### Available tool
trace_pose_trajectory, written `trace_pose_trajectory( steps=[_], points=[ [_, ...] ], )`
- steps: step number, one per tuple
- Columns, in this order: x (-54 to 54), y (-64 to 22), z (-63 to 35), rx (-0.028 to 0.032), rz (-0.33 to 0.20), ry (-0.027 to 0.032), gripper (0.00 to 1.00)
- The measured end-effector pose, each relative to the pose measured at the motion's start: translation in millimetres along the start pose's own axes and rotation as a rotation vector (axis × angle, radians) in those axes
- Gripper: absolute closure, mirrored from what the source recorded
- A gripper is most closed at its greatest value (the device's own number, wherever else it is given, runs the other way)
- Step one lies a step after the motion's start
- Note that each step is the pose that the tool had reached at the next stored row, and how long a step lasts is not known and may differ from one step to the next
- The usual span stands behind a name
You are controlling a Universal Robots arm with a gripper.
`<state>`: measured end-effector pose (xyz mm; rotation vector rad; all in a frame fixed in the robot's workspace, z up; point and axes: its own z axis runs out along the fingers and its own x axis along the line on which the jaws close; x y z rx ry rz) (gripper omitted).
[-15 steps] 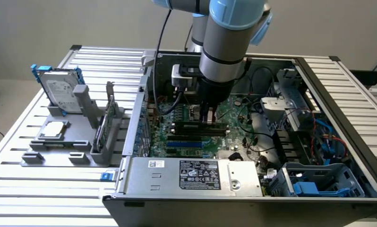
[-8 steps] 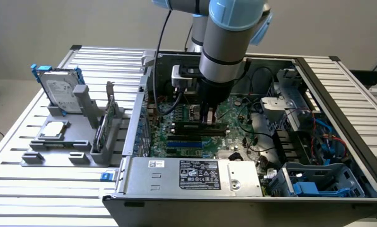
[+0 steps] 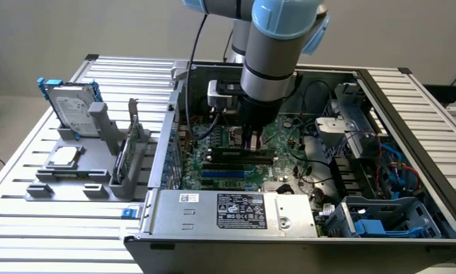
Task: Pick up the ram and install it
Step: 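Insert the ram into the slot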
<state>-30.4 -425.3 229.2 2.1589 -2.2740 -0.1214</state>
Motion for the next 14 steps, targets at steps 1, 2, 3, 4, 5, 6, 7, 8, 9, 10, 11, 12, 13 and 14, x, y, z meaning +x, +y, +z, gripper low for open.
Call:
trace_pose_trajectory(
  steps=[1,2,3,4,5,6,7,8,9,10,11,12,13,14],
  points=[
    [-0.1,0.0,0.5,0.0003,0.000,0.0004,0.85],
    [-0.2,0.0,0.9,0.0005,0.000,0.0010,0.85],
    [-0.3,0.0,1.3,0.0008,0.000,0.0014,0.85],
    [-0.4,0.0,1.6,0.0009,0.000,0.0019,0.85],
    [-0.5,0.1,1.9,0.0010,0.000,0.0022,0.85],
    [-0.6,0.2,2.1,0.0012,0.000,0.0027,0.85],
    [-0.6,0.3,2.4,0.0013,0.000,0.0032,0.85],
    [-0.7,0.4,2.7,0.0014,0.000,0.0036,0.85],
    [-0.8,0.5,2.9,0.0015,0.000,0.0041,0.85],
    [-1.0,0.6,3.2,0.0016,0.000,0.0046,0.85],
    [-1.1,0.7,3.5,0.0017,0.000,0.0052,0.85],
    [-1.3,0.7,3.8,0.0017,0.000,0.0057,0.85],
    [-1.5,0.7,4.1,0.0018,0.000,0.0062,0.85],
    [-1.6,0.8,4.4,0.0019,0.000,0.0067,0.85]
  ],
)
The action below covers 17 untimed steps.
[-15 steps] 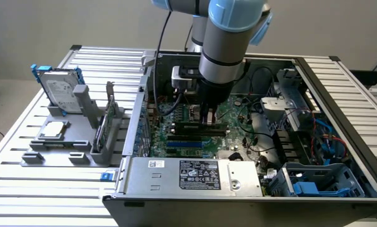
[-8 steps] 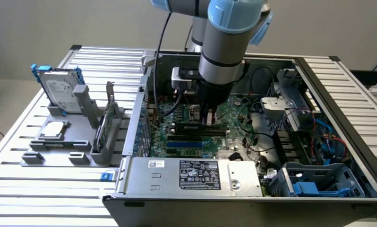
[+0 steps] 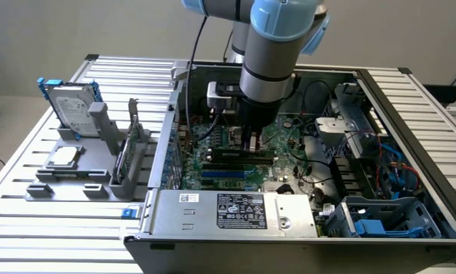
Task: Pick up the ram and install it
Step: 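Insert the ram into the slot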
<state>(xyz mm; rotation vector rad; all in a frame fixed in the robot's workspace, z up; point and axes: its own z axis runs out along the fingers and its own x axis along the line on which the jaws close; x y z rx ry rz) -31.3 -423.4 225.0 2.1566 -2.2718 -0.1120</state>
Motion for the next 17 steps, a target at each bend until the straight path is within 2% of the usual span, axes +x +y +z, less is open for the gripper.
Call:
trace_pose_trajectory(
  steps=[17],
  points=[
    [-1.2,0.0,4.4,0.0006,0.000,0.0046,0.85]
  ],
)
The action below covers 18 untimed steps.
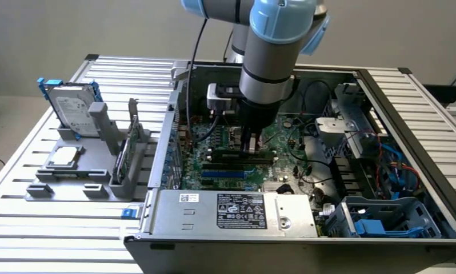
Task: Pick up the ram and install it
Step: 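Insert the ram into the slot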
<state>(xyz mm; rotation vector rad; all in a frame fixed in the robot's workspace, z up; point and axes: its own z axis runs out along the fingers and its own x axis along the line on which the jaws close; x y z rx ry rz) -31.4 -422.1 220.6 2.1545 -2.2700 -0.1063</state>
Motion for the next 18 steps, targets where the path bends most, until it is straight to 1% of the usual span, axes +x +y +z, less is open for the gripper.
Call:
trace_pose_trajectory(
  steps=[12,13,14,15,16,18],
  points=[
    [-0.3,-0.1,2.8,0.0005,0.000,0.0005,0.85],
    [-0.3,-0.1,2.8,0.0005,0.000,0.0005,0.84],
    [-0.3,-0.1,2.8,0.0005,0.000,0.0004,0.78],
    [-0.3,-0.1,2.8,0.0006,0.000,0.0004,0.78],
    [-0.3,-0.1,2.6,0.0006,0.000,0.0004,0.71],
    [-0.4,0.1,-0.2,0.0006,0.000,0.0003,0.71]
  ],
)
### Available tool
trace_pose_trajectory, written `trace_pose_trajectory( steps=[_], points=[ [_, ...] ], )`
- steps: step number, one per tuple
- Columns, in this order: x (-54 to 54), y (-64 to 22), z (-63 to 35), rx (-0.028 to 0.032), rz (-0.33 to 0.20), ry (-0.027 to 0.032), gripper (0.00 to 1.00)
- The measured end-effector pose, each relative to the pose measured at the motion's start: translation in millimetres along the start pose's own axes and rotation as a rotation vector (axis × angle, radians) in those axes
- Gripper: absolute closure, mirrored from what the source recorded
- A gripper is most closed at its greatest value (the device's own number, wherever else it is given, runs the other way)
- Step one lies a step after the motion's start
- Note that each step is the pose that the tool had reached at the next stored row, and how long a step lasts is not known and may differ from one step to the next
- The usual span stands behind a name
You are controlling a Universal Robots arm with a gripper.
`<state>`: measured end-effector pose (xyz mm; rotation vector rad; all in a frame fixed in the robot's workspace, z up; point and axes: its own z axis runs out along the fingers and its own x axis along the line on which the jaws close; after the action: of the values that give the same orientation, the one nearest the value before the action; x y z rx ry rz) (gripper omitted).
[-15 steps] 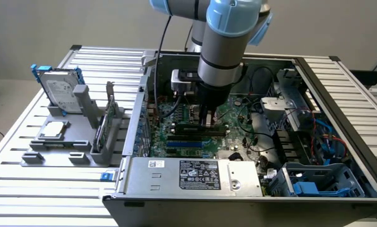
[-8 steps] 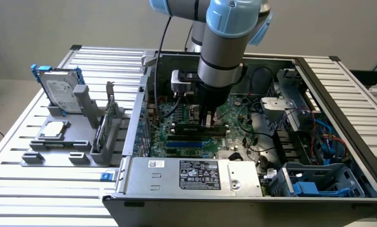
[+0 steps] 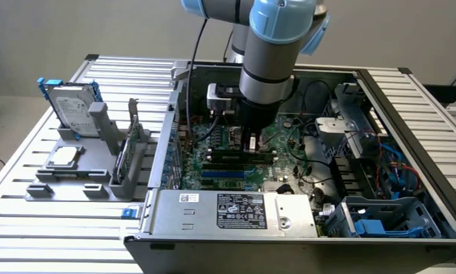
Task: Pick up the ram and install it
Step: 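Insert the ram into the slot, then press down the ram until it locks into place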
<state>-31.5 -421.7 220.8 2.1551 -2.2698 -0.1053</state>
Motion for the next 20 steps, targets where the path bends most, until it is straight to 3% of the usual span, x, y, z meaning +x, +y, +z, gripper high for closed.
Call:
trace_pose_trajectory(
  steps=[10,12,13,14,20],
  points=[
    [-1.0,1.3,-24.2,-0.0002,-0.003,0.0004,0.71],
    [-1.1,1.4,-24.6,0.0000,-0.003,0.0000,0.80],
    [-1.1,1.4,-24.6,0.0000,-0.003,-0.0001,0.80],
    [-1.1,1.3,-24.7,0.0000,-0.003,0.0000,0.89],
    [-1.0,1.4,-24.8,-0.0001,-0.003,0.0003,0.89]
  ],
)
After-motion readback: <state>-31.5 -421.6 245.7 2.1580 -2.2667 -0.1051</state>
